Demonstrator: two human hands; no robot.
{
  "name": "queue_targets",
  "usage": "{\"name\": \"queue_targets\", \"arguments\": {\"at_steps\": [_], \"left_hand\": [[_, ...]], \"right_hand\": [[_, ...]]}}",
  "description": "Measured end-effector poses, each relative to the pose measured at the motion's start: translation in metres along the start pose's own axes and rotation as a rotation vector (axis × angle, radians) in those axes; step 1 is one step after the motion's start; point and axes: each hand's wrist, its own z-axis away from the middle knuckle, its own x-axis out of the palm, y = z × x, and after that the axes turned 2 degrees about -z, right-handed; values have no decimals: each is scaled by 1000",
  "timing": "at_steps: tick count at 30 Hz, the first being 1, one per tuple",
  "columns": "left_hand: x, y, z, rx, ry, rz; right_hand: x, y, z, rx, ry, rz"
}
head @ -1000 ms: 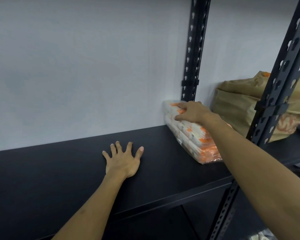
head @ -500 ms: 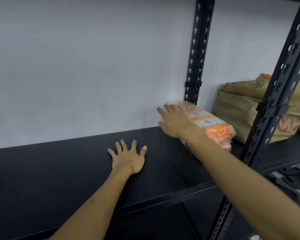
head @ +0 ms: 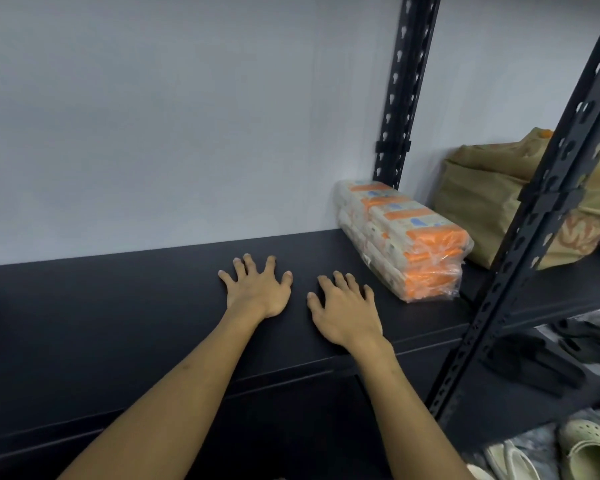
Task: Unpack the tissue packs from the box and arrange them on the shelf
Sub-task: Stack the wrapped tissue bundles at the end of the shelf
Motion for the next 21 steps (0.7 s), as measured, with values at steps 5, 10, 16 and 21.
{"name": "queue_targets", "arguments": {"at_steps": [5, 10, 16, 21], "left_hand": [[-2, -6, 10, 68, 119, 122], [1, -17, 57, 244, 244, 150], [17, -37, 136, 230, 388, 105], [55, -71, 204, 260, 553, 41]], "right_hand": [[-3, 1, -4, -9, 5, 9], [-8, -1, -2, 7, 11, -20], [-14, -7, 27, -75, 191, -101], [30, -34, 90, -200, 365, -134]]}}
